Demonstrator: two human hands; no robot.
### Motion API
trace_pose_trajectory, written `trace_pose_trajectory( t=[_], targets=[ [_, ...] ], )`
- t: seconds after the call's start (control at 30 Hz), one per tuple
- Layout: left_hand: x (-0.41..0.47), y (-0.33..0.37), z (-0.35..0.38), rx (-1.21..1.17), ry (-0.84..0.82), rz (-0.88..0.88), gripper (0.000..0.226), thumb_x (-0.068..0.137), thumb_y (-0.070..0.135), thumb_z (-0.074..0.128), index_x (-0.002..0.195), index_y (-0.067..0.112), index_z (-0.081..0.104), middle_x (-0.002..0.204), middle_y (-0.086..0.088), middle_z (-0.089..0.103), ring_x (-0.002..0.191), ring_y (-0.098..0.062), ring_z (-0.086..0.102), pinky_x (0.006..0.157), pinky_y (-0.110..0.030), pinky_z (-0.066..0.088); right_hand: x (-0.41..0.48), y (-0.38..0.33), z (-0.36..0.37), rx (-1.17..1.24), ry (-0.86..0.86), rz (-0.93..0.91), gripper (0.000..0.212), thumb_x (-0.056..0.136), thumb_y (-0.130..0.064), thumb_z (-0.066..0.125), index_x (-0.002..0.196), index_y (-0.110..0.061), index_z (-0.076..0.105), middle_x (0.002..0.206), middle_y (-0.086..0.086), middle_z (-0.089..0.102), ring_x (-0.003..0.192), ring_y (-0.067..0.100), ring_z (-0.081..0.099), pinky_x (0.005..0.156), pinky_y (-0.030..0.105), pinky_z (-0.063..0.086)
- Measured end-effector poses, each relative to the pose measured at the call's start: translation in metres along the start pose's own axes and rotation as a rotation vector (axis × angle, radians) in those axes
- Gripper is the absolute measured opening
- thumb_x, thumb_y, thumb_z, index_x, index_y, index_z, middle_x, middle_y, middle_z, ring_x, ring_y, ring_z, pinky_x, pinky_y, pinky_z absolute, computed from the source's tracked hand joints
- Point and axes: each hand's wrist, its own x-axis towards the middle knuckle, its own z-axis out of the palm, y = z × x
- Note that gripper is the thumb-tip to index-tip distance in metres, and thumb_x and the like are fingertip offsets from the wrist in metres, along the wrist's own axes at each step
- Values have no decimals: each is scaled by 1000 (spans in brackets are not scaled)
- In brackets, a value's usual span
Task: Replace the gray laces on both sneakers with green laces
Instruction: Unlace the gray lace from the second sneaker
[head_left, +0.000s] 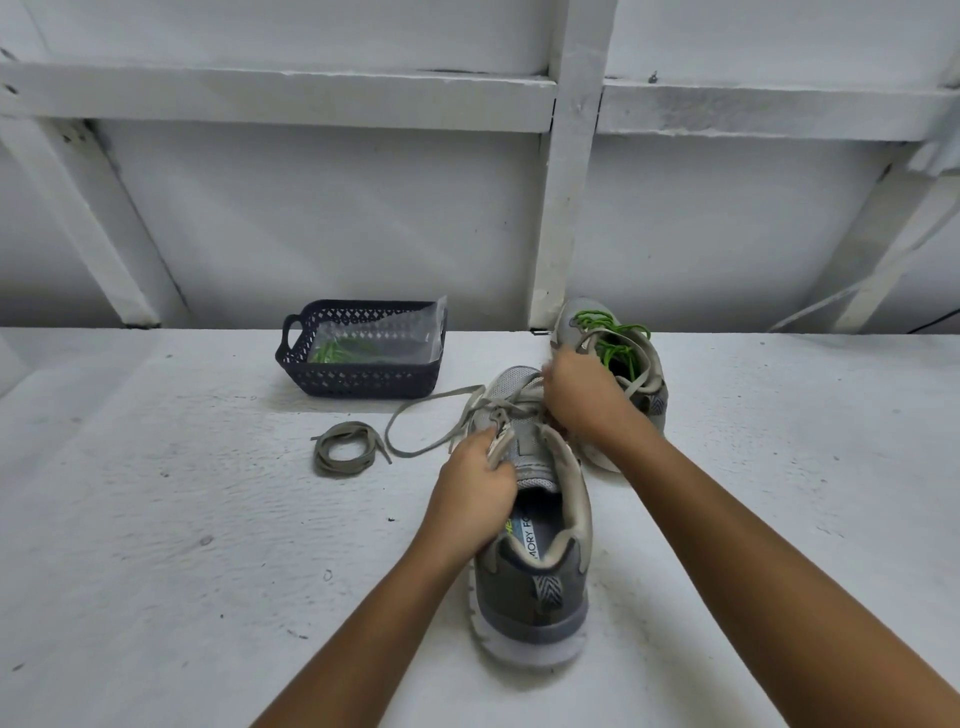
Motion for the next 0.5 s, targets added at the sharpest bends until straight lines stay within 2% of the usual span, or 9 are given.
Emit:
trace_pose_trajectory(
  t=[0.07,0.13,0.17,0.23,0.3,0.43,0.5],
  targets=[
    [0,-1,1,-17,-14,-7,41,90,6,42,128,17,54,127,-5,56,110,-23,52,78,-22,35,4,4,-2,20,-67,34,23,99,-15,40,98,2,56,93,19,57,86,29,53,64,30,38],
    [1,-2,2,-28,-27,-19,45,89,8,43,131,19,52,129,-4,56,111,-22,53,84,-24,38,7,9,-1,45,-108,66,22,96,-14,47,89,4,58,76,12,53,76,26,51,54,28,38],
    [2,-3,2,-34,-29,-26,46,89,8,43,133,19,51,132,-4,55,113,-22,53,87,-24,39,8,10,1,61,-111,73,22,94,-12,48,90,5,61,74,13,55,73,26,53,53,28,40],
    [2,-4,2,-42,-31,-41,48,89,8,43,135,18,49,135,-3,53,116,-22,52,90,-24,39,8,13,4,89,-95,78,22,93,-10,51,94,6,65,83,18,63,72,28,56,64,33,49],
    [3,-5,3,-48,-34,-36,48,88,8,42,134,18,51,132,-5,55,114,-23,53,91,-27,41,6,13,4,91,-56,74,21,92,-7,51,94,7,67,90,22,66,78,31,59,71,35,50],
    [1,-4,3,-93,-20,-14,39,87,4,41,117,19,60,109,-4,63,89,-21,57,73,-25,40,7,12,1,49,90,62,15,86,4,45,94,9,57,94,25,62,89,38,58,62,33,38],
    [-1,-2,3,-114,-11,-10,38,87,2,41,115,20,61,105,0,62,88,-19,56,72,-23,38,11,13,0,47,158,60,15,87,3,44,98,7,53,98,26,62,89,38,58,63,32,34]
  ],
)
